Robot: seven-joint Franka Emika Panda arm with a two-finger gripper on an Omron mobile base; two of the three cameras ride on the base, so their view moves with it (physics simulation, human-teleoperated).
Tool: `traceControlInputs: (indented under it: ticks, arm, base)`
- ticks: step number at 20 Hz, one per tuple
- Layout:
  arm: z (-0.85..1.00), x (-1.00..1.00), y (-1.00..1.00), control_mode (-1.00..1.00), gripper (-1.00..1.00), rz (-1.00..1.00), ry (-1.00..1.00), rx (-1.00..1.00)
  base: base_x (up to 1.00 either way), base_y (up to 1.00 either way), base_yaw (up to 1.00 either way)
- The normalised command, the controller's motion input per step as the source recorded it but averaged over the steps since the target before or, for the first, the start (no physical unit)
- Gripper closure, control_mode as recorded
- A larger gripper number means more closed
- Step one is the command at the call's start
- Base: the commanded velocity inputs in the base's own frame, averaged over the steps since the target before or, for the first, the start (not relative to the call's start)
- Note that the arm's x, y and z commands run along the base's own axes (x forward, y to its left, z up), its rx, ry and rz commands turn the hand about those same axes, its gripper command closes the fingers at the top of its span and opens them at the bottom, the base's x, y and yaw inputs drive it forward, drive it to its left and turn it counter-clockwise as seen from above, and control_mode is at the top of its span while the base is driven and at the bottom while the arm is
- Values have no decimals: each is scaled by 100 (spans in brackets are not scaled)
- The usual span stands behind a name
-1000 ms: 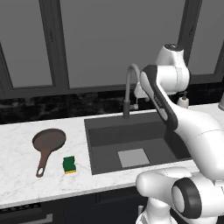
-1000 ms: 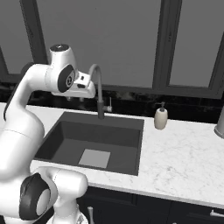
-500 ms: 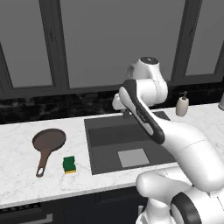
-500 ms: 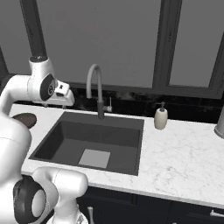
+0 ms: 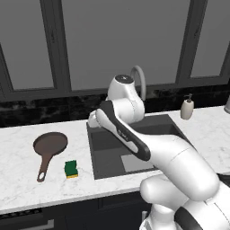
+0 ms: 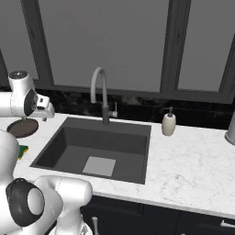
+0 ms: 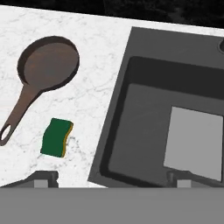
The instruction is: Pick the pan and sponge and place them into the sink. Then turn on the water.
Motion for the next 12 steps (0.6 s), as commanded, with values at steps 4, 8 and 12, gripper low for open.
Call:
traceControlInputs:
  ticks: [4,8,12]
  arm:
    - [-45,0,100,-100,-100,6,1,0]
    - [-43,0,100,-100,-100,3,1,0]
    - [-36,8,99,-100,-100,1,2,0]
  base:
    - [0,0,0]
    - [0,0,0]
    - [0,0,0]
